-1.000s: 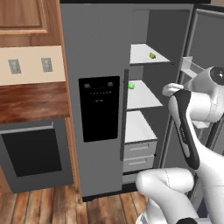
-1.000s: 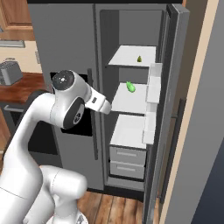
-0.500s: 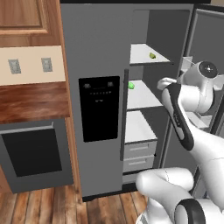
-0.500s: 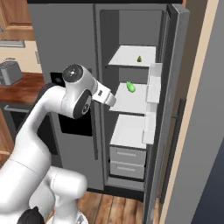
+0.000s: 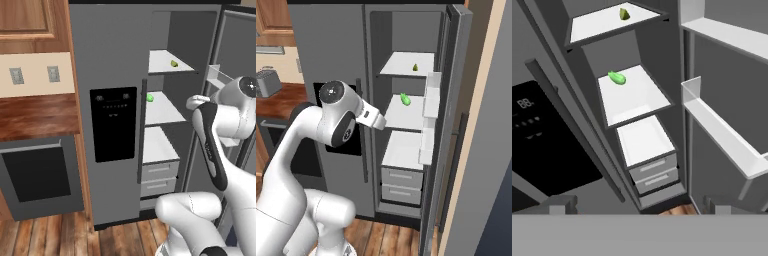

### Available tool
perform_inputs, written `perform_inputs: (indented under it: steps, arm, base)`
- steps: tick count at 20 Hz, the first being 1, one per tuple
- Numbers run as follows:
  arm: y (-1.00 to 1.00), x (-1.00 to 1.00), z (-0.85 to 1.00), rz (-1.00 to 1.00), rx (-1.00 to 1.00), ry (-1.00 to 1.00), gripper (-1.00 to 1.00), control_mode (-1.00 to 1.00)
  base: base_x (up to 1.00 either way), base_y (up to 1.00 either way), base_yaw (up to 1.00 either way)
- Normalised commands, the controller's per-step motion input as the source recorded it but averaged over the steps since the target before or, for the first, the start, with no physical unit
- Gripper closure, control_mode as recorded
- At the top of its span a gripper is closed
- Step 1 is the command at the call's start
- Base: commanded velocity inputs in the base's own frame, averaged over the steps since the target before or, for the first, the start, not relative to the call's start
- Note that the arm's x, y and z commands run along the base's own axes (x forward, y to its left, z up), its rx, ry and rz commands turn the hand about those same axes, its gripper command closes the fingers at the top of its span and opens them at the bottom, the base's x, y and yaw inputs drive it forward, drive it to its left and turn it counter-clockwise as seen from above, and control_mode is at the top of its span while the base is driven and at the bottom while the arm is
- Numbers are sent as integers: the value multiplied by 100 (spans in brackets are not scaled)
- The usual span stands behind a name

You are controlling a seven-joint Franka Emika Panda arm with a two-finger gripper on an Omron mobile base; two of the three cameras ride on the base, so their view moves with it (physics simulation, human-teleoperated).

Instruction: Take the lemon wedge from the fridge and place it on the plate with fish on the dining counter.

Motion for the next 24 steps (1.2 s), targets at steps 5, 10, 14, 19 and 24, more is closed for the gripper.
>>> perform_inputs:
  steps: [5,10,14,19,24]
  arm:
    - [1,-2,0,0,0,0,-100,-100]
    - [0,0,0,0,0,0,-100,-100]
    - [0,0,0,0,0,0,-100,-100]
    - [-11,0,0,1,0,0,-100,100]
    - [0,0,0,0,0,0,-100,100]
  base:
    - [0,0,0]
    - [0,0,0]
    - [0,0,0]
    - [3,-10,2]
    - [21,-5,0]
